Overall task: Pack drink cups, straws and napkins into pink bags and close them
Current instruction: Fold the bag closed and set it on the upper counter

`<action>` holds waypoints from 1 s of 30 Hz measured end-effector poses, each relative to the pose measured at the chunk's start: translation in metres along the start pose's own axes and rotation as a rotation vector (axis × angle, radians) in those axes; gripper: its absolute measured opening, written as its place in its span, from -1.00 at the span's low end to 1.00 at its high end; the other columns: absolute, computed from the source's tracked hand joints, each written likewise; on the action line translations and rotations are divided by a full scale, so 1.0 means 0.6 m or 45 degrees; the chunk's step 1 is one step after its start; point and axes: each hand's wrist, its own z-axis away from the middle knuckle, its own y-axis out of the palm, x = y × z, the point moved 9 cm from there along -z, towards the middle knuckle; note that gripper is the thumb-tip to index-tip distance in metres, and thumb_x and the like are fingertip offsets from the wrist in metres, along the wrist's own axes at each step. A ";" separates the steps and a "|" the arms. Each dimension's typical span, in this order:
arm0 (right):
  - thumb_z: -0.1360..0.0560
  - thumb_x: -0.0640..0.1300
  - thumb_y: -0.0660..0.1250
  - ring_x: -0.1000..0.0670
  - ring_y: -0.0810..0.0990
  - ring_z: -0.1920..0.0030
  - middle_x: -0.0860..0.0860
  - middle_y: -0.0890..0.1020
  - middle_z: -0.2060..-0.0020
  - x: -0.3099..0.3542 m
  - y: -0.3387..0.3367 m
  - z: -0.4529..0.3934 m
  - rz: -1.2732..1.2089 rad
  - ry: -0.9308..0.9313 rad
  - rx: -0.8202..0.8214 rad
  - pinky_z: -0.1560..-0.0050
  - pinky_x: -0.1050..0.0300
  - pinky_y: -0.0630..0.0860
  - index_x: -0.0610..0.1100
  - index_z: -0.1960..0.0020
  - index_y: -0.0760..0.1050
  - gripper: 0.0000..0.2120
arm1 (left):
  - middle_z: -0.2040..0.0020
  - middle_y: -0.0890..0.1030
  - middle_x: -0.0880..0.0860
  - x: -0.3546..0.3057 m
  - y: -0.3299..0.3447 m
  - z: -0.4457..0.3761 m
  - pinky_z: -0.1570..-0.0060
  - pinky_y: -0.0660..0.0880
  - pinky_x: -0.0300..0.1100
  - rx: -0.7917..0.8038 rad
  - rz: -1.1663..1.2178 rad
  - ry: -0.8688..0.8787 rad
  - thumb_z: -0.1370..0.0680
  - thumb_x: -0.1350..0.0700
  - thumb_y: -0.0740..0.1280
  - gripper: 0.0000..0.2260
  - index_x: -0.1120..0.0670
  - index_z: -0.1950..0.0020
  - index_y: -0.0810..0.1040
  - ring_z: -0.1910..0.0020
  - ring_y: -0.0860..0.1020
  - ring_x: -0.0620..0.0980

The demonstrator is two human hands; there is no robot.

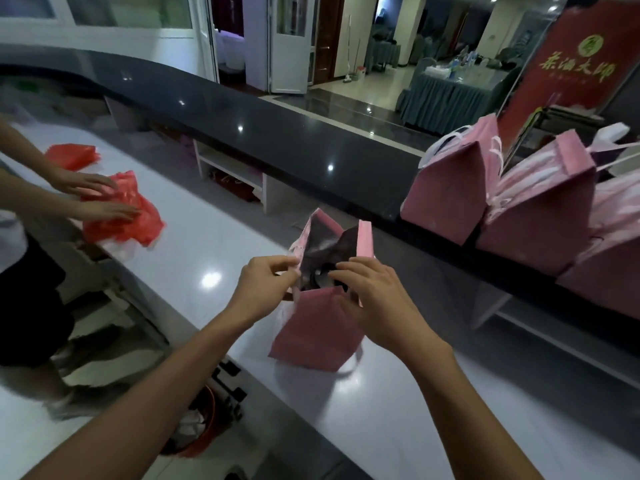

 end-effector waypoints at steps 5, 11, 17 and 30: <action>-0.41 -0.20 0.50 -0.13 0.54 -0.28 0.04 0.68 -0.15 -0.002 0.027 0.052 0.120 -0.003 -0.041 -0.30 -0.17 0.37 -0.04 -0.26 0.59 -0.58 | -0.18 0.66 0.07 -0.010 0.064 0.075 0.06 0.69 0.01 0.028 0.083 -0.002 -0.61 0.26 0.31 -0.72 0.13 -0.31 0.62 0.08 0.72 0.01; -0.38 -0.28 0.50 -0.08 0.59 -0.06 0.07 0.70 0.14 -0.029 0.027 0.090 0.184 -0.004 -0.156 -0.14 -0.05 0.33 -0.02 0.07 0.68 -0.79 | -0.24 0.63 0.00 -0.030 0.112 0.147 0.08 0.69 -0.03 0.089 0.058 0.088 -0.63 0.21 0.32 -0.70 0.04 -0.35 0.59 0.01 0.70 -0.03; -0.32 -0.21 0.62 -0.09 0.61 -0.10 0.05 0.71 0.09 -0.085 -0.006 0.143 0.233 0.001 -0.223 -0.10 -0.07 0.49 -0.03 0.19 0.68 -0.84 | -0.12 0.66 -0.13 -0.054 0.063 0.159 0.05 0.63 -0.18 -0.044 -0.019 0.322 -0.61 0.23 0.33 -0.65 -0.04 -0.36 0.54 -0.08 0.64 -0.12; -0.54 -0.41 0.27 0.03 0.54 -0.22 0.04 0.57 -0.29 -0.142 -0.015 0.239 -0.550 0.429 -0.443 -0.20 0.31 0.49 -0.11 -0.41 0.50 -0.53 | -0.29 0.58 -0.01 0.007 0.039 0.087 -0.22 0.58 0.01 0.091 -0.132 0.247 -0.44 0.17 0.47 -0.42 -0.10 -0.42 0.40 -0.21 0.60 -0.05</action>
